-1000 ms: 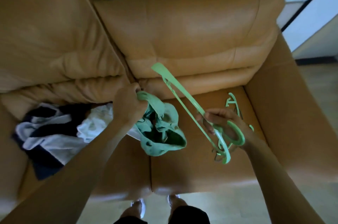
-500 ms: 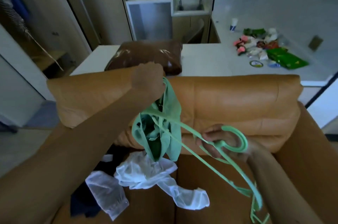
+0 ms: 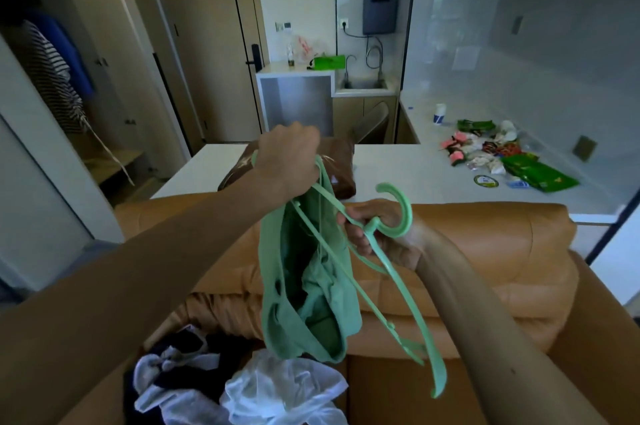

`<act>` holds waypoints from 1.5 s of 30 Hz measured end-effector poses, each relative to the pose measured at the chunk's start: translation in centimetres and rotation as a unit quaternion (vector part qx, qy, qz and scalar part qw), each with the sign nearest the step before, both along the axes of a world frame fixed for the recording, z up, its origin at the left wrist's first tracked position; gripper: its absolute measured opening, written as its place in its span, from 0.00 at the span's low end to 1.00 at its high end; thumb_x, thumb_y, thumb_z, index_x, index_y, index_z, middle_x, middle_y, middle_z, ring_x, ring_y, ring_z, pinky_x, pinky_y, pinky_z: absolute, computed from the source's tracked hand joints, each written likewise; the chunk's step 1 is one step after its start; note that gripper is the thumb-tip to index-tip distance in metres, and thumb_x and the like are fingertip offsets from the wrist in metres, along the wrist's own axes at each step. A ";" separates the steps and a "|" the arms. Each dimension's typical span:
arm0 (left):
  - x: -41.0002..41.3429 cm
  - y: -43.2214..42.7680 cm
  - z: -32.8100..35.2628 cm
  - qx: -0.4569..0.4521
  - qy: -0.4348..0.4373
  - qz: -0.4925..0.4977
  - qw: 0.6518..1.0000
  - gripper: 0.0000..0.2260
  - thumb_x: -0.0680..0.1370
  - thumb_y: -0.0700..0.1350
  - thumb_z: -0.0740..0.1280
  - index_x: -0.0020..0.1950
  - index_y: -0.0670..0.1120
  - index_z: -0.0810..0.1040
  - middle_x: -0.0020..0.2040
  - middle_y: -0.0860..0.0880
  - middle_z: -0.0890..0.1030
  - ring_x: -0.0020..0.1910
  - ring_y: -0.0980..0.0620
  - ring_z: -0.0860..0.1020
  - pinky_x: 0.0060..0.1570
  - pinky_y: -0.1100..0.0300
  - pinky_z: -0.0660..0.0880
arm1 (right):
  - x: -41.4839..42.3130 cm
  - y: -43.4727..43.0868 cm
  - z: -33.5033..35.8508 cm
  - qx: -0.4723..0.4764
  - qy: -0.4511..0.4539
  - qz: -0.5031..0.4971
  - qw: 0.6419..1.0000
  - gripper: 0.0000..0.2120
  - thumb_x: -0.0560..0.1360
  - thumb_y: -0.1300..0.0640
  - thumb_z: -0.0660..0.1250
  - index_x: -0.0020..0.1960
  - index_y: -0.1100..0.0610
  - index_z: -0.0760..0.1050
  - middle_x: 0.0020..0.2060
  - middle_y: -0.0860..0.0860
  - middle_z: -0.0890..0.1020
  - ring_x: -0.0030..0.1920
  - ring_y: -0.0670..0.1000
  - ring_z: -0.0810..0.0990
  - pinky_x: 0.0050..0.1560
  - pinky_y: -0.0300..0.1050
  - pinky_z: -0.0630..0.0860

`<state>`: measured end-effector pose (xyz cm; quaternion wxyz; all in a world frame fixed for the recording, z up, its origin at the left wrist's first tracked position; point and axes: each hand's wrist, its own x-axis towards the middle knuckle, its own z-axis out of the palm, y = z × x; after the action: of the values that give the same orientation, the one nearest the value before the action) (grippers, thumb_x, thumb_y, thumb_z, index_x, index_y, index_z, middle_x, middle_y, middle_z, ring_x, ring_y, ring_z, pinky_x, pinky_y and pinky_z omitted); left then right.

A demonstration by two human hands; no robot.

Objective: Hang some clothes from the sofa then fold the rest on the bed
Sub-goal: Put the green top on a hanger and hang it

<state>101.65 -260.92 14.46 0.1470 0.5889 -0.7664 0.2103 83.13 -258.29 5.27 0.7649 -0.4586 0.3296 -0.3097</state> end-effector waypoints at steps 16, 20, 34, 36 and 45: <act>5.9 2.5 9.0 0.348 0.172 -0.314 0.867 0.13 0.75 0.55 0.70 0.51 0.46 0.83 0.46 0.52 0.83 0.47 0.55 0.81 0.48 0.65 0.75 | 2.2 1.2 10.8 -0.141 0.078 0.093 0.983 0.12 0.81 0.58 0.57 0.43 0.59 0.75 0.27 0.50 0.69 0.24 0.45 0.66 0.24 0.36 0.65; 4.6 3.5 7.6 0.236 0.061 -0.348 0.905 0.10 0.76 0.58 0.73 0.45 0.53 0.78 0.35 0.54 0.78 0.34 0.56 0.76 0.33 0.68 0.66 | 1.9 1.6 11.8 -0.124 0.066 0.077 0.987 0.17 0.81 0.55 0.55 0.40 0.59 0.78 0.26 0.50 0.70 0.24 0.45 0.66 0.24 0.36 0.63; 8.4 4.1 6.6 -0.005 0.072 -0.323 0.944 0.15 0.79 0.63 0.61 0.48 0.53 0.79 0.36 0.52 0.79 0.34 0.54 0.76 0.33 0.59 0.67 | -6.1 2.2 2.5 -0.073 0.162 -0.271 0.946 0.15 0.83 0.57 0.60 0.57 0.66 0.81 0.50 0.61 0.85 0.46 0.56 0.84 0.56 0.53 0.79; 9.1 4.3 6.9 -0.019 0.085 -0.315 0.945 0.15 0.79 0.62 0.62 0.48 0.52 0.80 0.34 0.51 0.78 0.33 0.55 0.75 0.32 0.60 0.66 | -6.2 1.7 -2.3 -0.012 0.108 -0.326 0.939 0.13 0.82 0.59 0.60 0.58 0.66 0.80 0.52 0.63 0.84 0.47 0.57 0.83 0.53 0.53 0.79; 11.9 5.2 6.4 -0.023 0.147 -0.303 0.941 0.14 0.80 0.58 0.64 0.48 0.49 0.80 0.38 0.56 0.80 0.36 0.56 0.77 0.34 0.56 0.70 | 2.5 3.4 -16.5 0.000 0.355 -0.181 0.917 0.26 0.68 0.58 0.75 0.62 0.60 0.72 0.56 0.58 0.80 0.52 0.56 0.80 0.49 0.52 0.82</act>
<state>113.53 -255.74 20.82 0.3283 0.3496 -0.8734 0.0841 85.66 -254.92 -11.27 0.5282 -0.4707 0.6571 -0.2600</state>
